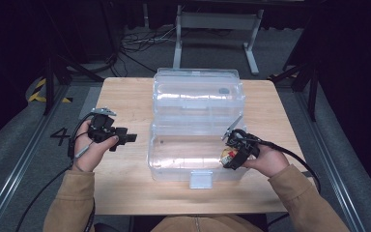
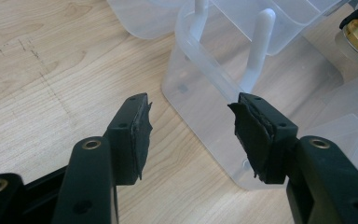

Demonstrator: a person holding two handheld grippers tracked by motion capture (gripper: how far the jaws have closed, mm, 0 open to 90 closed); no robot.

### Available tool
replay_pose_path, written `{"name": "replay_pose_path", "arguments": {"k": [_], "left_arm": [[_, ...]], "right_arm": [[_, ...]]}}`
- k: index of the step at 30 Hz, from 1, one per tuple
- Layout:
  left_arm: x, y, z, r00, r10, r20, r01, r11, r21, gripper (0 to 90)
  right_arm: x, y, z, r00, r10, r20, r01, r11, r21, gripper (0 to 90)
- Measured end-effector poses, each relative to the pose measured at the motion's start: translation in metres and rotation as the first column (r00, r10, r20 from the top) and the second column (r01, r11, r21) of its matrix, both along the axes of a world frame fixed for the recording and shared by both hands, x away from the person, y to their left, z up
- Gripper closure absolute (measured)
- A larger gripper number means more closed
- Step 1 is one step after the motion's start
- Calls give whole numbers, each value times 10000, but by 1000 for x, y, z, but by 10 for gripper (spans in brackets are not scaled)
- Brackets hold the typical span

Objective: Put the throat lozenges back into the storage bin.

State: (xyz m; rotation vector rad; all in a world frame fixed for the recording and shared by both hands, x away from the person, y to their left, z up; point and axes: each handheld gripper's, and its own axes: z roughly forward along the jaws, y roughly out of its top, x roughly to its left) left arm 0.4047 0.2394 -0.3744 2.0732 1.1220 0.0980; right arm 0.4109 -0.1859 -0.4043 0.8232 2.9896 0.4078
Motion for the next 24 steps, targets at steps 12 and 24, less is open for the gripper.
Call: {"name": "replay_pose_path", "arguments": {"k": [12, 24], "left_arm": [[0, 0, 0, 10000, 17, -13, -17, 10000, -11, 459], [0, 1, 0, 10000, 45, -18, -45, 10000, -6, 459]], "right_arm": [[-1, 3, -2, 9986, -525, -18, 525, 9986, -60, 196], [-3, 5, -5, 9981, -541, 282, 550, 9979, -345, 196]]}}
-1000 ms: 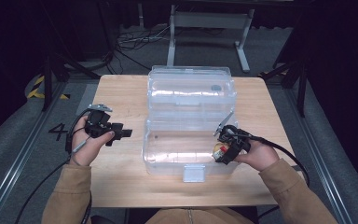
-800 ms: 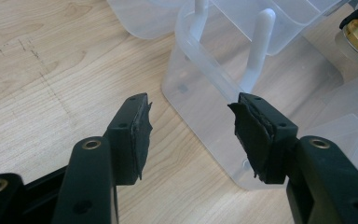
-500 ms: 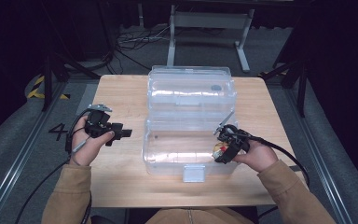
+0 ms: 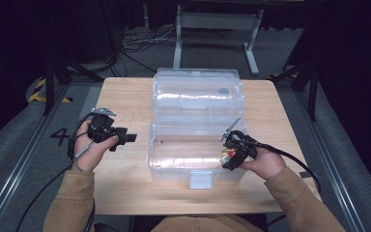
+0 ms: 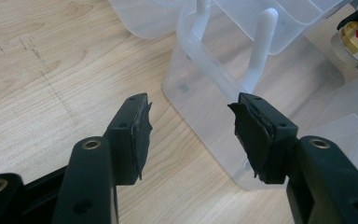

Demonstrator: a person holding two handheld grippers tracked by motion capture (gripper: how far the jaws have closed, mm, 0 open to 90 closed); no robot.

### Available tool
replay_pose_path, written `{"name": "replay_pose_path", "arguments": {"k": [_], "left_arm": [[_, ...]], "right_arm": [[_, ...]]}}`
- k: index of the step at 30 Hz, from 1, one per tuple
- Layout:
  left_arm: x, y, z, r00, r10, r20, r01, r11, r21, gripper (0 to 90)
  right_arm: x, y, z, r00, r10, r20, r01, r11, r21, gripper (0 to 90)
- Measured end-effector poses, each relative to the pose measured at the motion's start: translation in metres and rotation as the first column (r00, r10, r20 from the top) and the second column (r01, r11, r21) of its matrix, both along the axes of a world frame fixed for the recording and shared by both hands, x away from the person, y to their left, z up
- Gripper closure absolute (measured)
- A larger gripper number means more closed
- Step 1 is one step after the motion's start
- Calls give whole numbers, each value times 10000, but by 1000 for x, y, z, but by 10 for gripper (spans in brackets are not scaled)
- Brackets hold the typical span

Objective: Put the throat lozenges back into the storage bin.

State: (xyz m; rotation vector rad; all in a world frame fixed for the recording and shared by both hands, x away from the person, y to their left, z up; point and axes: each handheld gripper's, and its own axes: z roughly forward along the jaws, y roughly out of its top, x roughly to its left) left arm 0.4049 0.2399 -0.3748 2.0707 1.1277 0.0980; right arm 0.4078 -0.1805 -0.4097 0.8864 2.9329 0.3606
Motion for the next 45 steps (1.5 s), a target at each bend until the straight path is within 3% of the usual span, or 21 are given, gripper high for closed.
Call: {"name": "replay_pose_path", "arguments": {"k": [20, 25, 30, 35, 45], "left_arm": [[0, 2, -1, 10000, 50, 18, -50, 10000, -7, 458], [0, 2, -1, 10000, 70, -2, -70, 10000, -18, 458], [0, 2, -1, 10000, 68, 1, -68, 10000, -22, 458], [0, 2, -1, 10000, 78, 1, -78, 10000, -24, 458], [0, -1, 1, 10000, -28, 58, 29, 10000, -75, 457]], "right_arm": [[0, 0, 0, 10000, -23, 48, 23, 10000, -35, 185], [-1, 1, 0, 9993, -114, 359, 119, 9998, -142, 162], [-1, -1, 2, 9990, -283, 349, 286, 9996, -81, 149], [-4, -6, 11, 9997, -193, 172, 184, 9987, 483, 172], [-13, -21, 38, 9939, 27, 1103, -229, 9829, 1828, 256]]}}
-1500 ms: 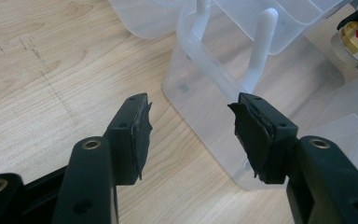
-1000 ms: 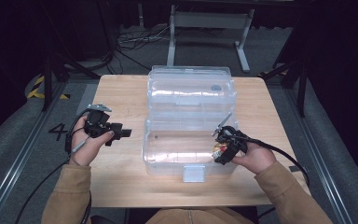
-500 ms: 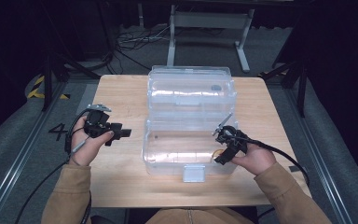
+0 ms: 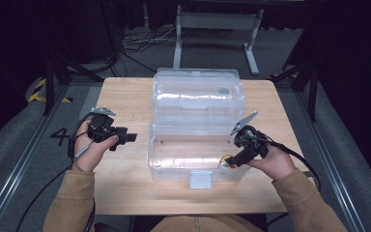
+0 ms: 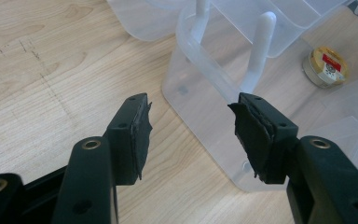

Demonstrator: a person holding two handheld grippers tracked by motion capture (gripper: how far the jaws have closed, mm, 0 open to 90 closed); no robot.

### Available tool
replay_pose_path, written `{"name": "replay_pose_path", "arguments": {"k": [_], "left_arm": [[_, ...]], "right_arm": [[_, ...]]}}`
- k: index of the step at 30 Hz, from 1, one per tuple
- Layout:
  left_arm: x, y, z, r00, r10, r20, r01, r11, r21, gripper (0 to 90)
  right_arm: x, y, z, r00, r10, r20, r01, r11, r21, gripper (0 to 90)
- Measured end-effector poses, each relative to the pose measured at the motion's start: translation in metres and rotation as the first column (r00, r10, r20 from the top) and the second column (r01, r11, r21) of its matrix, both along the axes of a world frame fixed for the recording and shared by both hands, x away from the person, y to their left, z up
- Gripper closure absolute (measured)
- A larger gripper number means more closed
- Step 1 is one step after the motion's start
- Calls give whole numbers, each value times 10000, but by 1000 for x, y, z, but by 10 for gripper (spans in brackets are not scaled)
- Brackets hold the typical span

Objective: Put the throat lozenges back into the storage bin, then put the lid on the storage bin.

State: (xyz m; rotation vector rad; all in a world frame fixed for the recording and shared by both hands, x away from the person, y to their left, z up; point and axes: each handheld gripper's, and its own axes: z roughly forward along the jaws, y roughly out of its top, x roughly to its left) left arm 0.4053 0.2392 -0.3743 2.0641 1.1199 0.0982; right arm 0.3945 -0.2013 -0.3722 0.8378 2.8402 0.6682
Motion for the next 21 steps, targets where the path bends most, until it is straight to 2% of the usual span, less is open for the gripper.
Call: {"name": "replay_pose_path", "arguments": {"k": [1, 3, 5, 10, 12, 18, 21], "left_arm": [[0, -1, 0, 10000, -40, 23, 40, 10000, -2, 457], [0, -1, 1, 10000, -47, 8, 47, 10000, -20, 457], [0, -2, 1, 10000, -68, 35, 68, 10000, -55, 456], [0, -4, 1, 9999, -158, 38, 159, 9999, -61, 453], [-1, -5, 2, 9998, -185, 86, 186, 9998, -69, 452], [-5, -10, 7, 9988, -421, 258, 422, 9991, -42, 449], [-8, -12, 10, 9982, -522, 300, 525, 9986, -92, 449]], "right_arm": [[-1, -5, 8, 9997, -106, 228, 98, 9993, 364, 273], [-2, -7, 10, 9995, -127, 301, 113, 9989, 456, 278], [-3, -11, 16, 9988, -45, 496, 6, 9970, 773, 315], [-3, -22, 29, 9987, 4, 518, -99, 9829, 1839, 428], [-3, -25, 34, 9981, 57, 617, -187, 9768, 2132, 435], [2, -31, 48, 9951, 70, 983, -335, 9621, 2706, 437], [6, -32, 53, 9934, 0, 1146, -312, 9621, 2709, 436]]}}
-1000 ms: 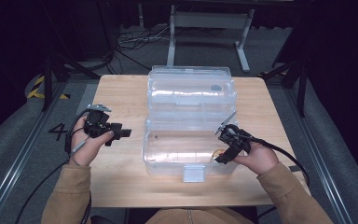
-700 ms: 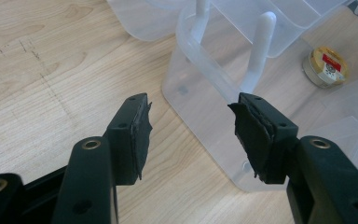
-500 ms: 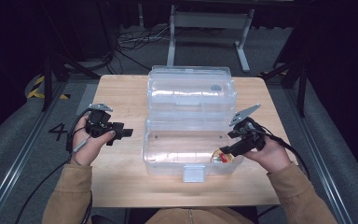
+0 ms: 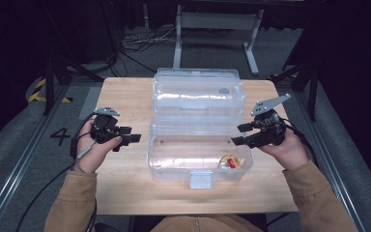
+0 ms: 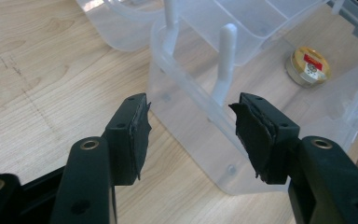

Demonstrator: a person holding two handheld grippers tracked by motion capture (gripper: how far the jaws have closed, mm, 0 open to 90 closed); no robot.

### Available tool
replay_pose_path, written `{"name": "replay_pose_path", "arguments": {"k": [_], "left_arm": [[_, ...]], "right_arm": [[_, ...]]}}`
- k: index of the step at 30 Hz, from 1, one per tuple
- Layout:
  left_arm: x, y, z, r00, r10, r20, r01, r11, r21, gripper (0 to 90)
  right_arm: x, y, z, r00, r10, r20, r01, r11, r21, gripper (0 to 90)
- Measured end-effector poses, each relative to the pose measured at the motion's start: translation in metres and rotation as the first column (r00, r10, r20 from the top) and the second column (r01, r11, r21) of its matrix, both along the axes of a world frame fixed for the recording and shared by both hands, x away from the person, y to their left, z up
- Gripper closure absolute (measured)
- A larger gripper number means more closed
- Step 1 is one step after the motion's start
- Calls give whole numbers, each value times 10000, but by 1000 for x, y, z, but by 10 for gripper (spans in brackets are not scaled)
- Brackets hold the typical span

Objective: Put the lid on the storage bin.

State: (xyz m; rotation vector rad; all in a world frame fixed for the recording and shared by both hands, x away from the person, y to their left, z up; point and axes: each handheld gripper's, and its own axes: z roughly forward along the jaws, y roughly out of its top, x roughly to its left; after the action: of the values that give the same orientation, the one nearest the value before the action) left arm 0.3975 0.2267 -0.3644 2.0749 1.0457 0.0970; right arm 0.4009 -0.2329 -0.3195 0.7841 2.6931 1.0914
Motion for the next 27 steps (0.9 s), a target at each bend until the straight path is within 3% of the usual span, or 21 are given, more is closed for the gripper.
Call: {"name": "replay_pose_path", "arguments": {"k": [7, 13, 21, 23, 27], "left_arm": [[-6, -4, 5, 9998, -167, 108, 168, 9998, -86, 449], [-10, -8, 6, 9994, -325, 152, 327, 9994, -102, 448], [-18, -5, 5, 9995, -298, 90, 299, 9994, -191, 448], [-19, -4, 5, 9995, -313, 76, 314, 9993, -197, 448], [-25, -3, 4, 9996, -290, 56, 291, 9994, -191, 448]], "right_arm": [[9, 1, 10, 9997, 155, 204, -161, 9995, 275, 425], [18, 4, 19, 9966, 321, 752, -328, 9994, 72, 454], [45, 12, 31, 9963, 460, 731, -507, 9967, 628, 474], [45, 12, 31, 9963, 460, 731, -507, 9967, 628, 474], [60, 21, 35, 9936, 458, 1034, -510, 9975, 479, 476]]}}
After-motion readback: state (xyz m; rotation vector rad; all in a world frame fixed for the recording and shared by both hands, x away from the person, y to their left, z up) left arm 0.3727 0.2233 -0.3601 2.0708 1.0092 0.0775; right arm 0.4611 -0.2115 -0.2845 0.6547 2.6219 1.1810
